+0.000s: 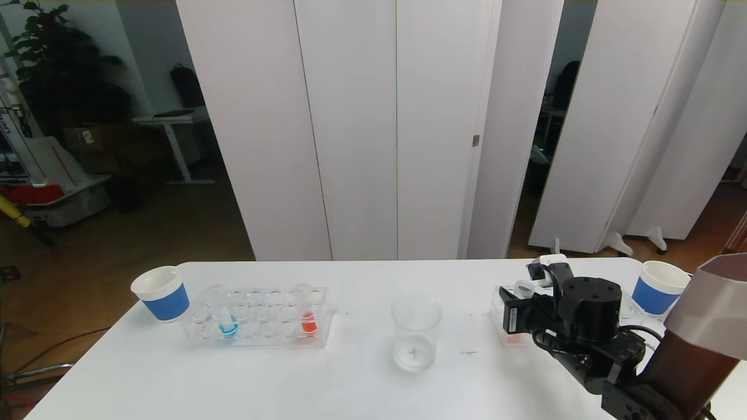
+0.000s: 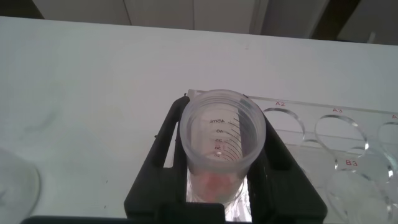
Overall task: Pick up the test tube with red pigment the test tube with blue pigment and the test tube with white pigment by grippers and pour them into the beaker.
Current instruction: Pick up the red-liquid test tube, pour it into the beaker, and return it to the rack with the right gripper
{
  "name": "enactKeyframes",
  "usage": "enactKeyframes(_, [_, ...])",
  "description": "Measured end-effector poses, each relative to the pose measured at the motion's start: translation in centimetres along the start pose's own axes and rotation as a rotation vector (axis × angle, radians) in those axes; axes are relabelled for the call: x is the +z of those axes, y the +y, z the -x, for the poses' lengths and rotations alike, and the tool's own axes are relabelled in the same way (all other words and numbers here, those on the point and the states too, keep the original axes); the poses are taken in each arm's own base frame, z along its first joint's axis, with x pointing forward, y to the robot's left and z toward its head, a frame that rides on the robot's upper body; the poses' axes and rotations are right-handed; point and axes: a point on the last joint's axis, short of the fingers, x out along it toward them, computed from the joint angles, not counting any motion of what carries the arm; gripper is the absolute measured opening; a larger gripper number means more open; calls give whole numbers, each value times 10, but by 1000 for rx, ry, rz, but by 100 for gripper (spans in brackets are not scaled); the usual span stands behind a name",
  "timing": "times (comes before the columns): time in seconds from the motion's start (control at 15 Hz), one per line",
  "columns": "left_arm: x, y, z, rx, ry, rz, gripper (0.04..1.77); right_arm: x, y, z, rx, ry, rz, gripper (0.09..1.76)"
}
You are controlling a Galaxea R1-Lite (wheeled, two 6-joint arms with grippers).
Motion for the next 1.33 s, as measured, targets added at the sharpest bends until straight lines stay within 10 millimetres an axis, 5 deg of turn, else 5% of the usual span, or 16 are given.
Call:
enactKeyframes(0.6, [0,0,0,0,0,0,175,5,-1,2,-2,-11,-24,60])
enactKeyframes(1.33, [0,0,0,0,0,0,175,78,8,14,27,-86,-2,60])
